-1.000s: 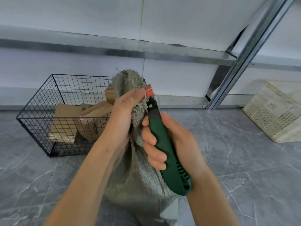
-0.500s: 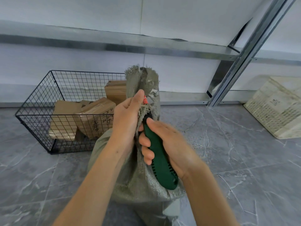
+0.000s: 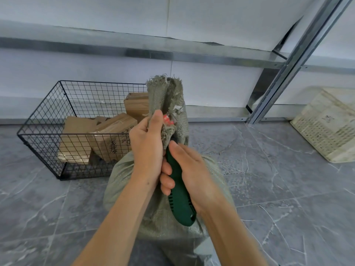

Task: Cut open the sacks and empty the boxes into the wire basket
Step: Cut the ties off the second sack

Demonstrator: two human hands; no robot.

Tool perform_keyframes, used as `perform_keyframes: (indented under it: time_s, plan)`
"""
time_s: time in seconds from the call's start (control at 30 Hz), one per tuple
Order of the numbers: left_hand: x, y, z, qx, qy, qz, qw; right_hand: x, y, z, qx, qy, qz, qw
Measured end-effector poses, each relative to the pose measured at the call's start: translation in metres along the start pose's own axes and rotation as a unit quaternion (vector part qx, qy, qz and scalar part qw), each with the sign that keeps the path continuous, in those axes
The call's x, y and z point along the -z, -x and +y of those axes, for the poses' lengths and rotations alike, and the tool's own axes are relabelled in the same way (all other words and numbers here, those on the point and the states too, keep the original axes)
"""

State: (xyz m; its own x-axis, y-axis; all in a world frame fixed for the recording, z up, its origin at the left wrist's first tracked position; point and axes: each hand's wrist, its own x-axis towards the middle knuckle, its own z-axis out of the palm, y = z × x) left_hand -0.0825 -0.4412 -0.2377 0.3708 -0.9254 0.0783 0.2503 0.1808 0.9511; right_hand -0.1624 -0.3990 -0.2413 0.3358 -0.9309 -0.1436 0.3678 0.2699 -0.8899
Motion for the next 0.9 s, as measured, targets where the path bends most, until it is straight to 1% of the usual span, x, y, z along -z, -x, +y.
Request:
perform_keyframes:
  time_s: [0.1, 0.27, 0.3, 0.37, 0.43, 0.53, 0.7, 0.77, 0.9]
  plan:
    - [0.000, -0.001, 0.000, -0.002, 0.002, 0.012, 1.000, -0.001, -0.002, 0.003, 0.007, 0.015, 0.013, 1.000]
    - [0.001, -0.005, -0.001, 0.020, 0.041, 0.008, 0.999, 0.001, -0.005, -0.001, -0.002, 0.041, -0.002, 0.999]
    - [0.001, -0.006, -0.001, 0.027, 0.052, 0.005, 0.998, 0.001, -0.005, -0.003, -0.008, 0.054, -0.010, 0.998]
    - [0.003, -0.009, -0.002, 0.044, 0.068, 0.002, 0.997, 0.005, -0.005, -0.006, -0.016, 0.112, -0.019, 0.993]
    - [0.006, -0.014, -0.002, 0.053, 0.079, -0.001, 0.995, 0.009, -0.003, -0.011, -0.021, 0.200, -0.021, 0.979]
    - [0.010, -0.020, -0.004, 0.054, 0.076, 0.006, 0.996, 0.018, 0.001, -0.020, -0.026, 0.315, -0.034, 0.948]
    - [0.014, -0.024, -0.005, 0.091, 0.111, 0.024, 0.989, 0.032, 0.009, -0.031, -0.071, 0.423, -0.047, 0.902]
    - [0.013, -0.024, -0.003, 0.098, 0.102, 0.008, 0.990, 0.033, 0.009, -0.034, -0.056, 0.430, -0.030, 0.901]
    - [0.007, -0.016, -0.001, 0.111, 0.089, -0.047, 0.989, 0.028, 0.002, -0.033, 0.020, 0.368, 0.057, 0.928]
